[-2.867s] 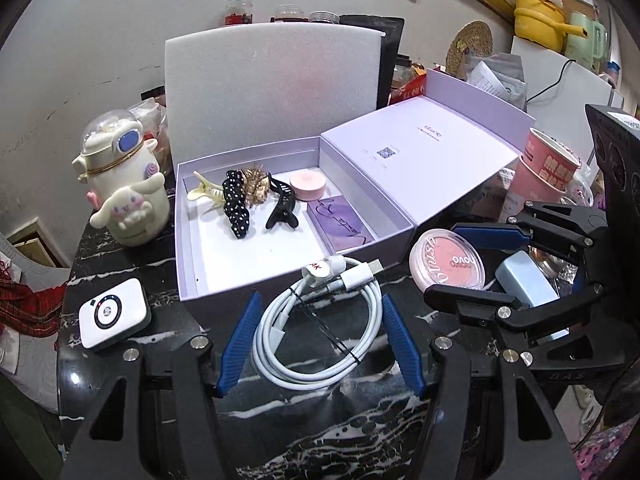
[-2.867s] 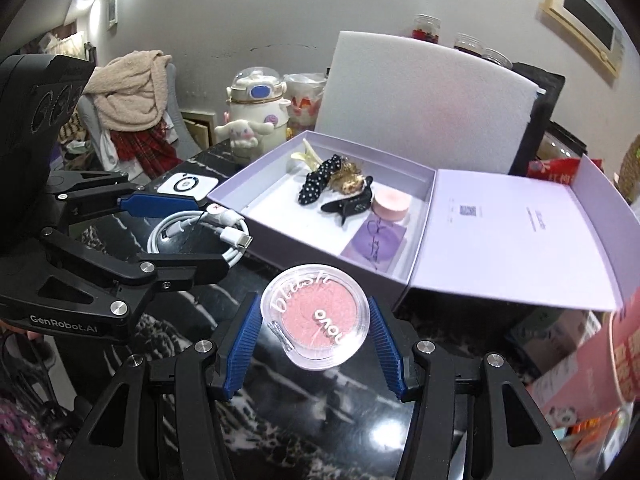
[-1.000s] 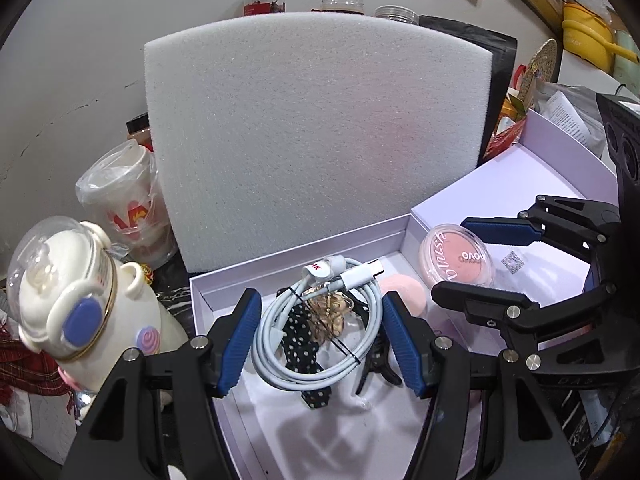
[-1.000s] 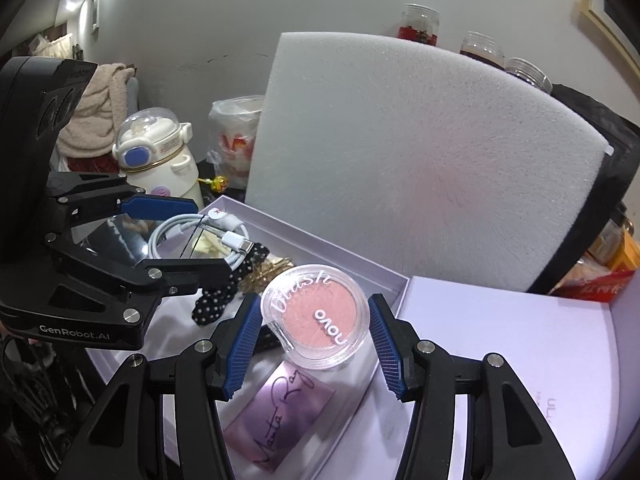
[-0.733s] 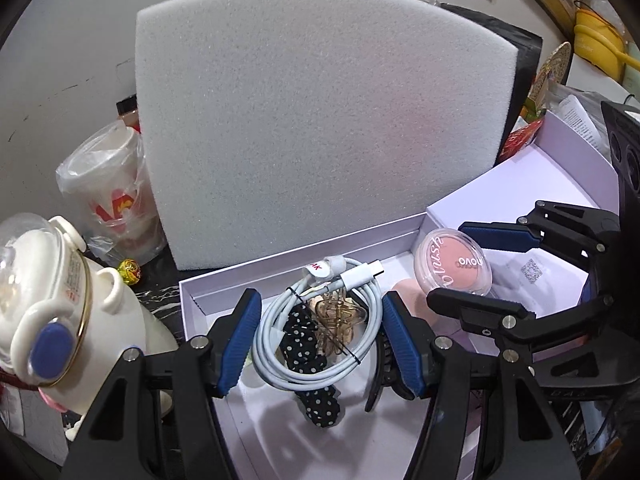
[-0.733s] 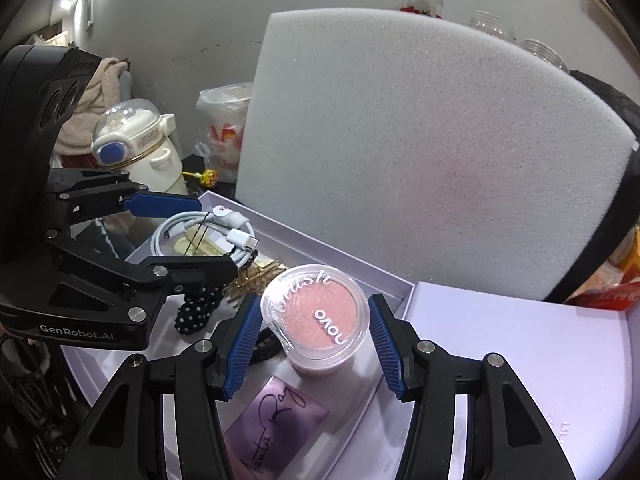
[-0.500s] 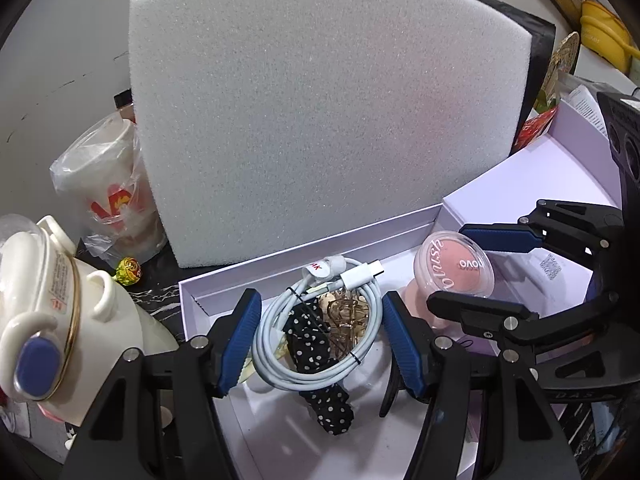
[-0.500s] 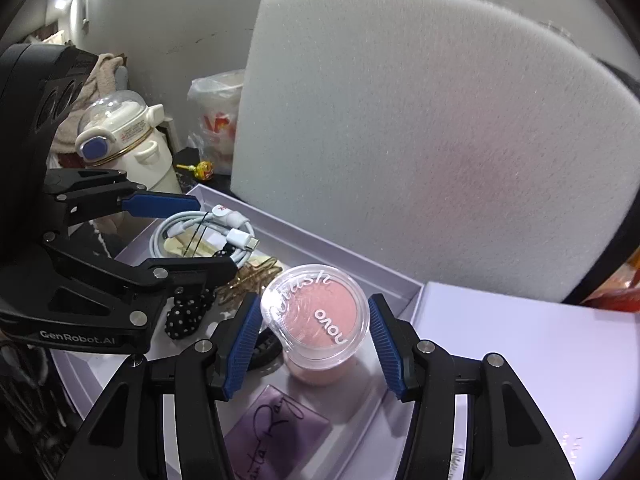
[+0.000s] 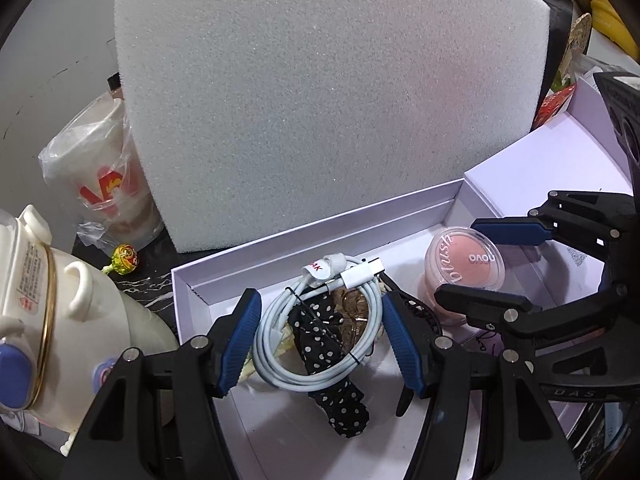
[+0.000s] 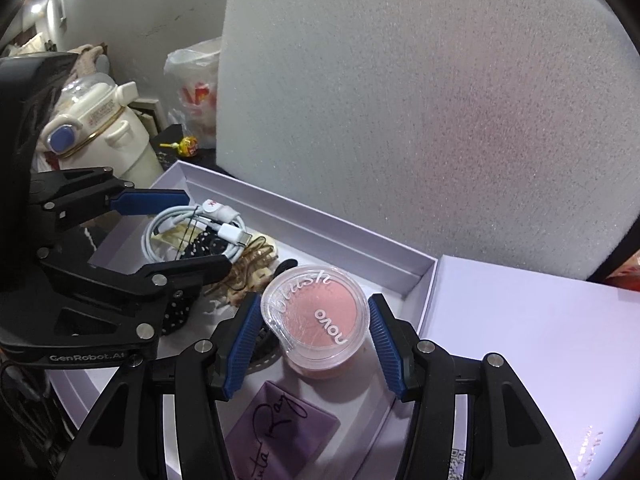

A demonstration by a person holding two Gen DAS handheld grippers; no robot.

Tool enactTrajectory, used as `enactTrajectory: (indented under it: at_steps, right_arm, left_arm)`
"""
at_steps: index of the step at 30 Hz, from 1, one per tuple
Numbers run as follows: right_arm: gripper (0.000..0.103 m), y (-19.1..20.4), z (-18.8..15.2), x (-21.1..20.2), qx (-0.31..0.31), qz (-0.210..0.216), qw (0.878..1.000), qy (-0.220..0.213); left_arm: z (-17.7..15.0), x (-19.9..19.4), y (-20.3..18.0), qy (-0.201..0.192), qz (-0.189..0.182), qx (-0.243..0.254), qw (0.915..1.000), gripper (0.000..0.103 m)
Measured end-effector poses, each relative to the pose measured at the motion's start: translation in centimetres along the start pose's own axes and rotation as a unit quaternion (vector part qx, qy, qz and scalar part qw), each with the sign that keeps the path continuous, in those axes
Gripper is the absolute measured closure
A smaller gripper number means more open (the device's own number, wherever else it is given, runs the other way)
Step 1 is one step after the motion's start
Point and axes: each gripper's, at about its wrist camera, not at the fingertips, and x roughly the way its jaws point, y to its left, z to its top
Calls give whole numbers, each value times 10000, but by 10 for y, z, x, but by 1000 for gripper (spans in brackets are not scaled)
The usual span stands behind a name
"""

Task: Organize rigid objects
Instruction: 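Lower both tools into the box and open them to release cable and compact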

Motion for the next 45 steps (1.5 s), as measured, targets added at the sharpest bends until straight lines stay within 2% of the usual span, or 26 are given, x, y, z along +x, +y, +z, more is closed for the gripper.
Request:
enactTrajectory:
  at_steps: [13,24,26,30,45]
  right_arm:
    - [49,-4,4,18,51,-9,9990,443]
    - [48,1,4,21,14,-84,9989,454]
    - [46,0,2,15,31,-51,9992,399]
    - [26,2,-1,3,-22,-107,9996,254]
    - [26,-5,-12,-28,107,-210,9997,37]
  left_arm:
    - [12,17,3,235,-146,-8,9996,41]
    - [10,14,3,175,-157,-44,9997,41]
    - [9,10,2,107,-132,-23,9999,41]
    - [6,1,0,-32,-99,31,9999,41]
    - [2,-6,-13,-219,171,156,9995,41]
